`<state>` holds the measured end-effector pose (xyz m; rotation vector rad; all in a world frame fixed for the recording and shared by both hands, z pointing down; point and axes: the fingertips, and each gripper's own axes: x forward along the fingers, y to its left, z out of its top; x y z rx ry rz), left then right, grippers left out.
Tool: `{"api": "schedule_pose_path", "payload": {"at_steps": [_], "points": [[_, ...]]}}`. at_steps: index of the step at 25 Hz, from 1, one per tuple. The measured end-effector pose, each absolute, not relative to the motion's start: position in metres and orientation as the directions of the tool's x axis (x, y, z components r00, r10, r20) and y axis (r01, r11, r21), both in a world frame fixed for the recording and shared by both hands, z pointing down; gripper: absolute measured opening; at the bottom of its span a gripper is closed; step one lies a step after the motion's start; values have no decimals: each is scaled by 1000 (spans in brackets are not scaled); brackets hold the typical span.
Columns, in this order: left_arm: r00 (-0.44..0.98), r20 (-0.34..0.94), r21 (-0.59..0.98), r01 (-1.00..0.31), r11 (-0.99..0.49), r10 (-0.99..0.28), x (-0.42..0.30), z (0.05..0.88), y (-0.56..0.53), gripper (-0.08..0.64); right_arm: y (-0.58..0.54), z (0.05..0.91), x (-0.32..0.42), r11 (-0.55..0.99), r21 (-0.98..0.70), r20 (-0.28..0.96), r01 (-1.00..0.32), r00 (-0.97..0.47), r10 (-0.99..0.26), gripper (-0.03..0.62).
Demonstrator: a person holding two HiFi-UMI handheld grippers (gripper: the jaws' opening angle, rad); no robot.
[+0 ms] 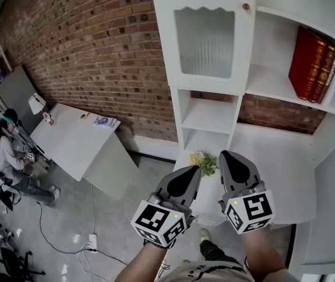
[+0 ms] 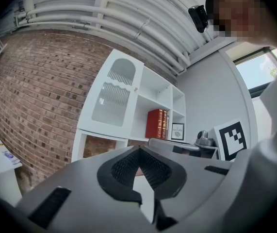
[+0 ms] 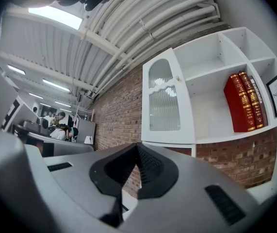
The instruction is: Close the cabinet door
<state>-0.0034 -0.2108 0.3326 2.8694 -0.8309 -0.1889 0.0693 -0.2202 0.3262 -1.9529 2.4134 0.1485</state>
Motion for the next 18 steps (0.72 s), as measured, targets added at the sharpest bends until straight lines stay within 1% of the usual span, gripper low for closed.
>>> {"api": "schedule_pose_path", "payload": {"at_steps": [18], "points": [[823,-91,152,-545,-825,-560,-44,314,-166,11,-177,310,23,249,49,-103,-967,-253,-962,17]]}}
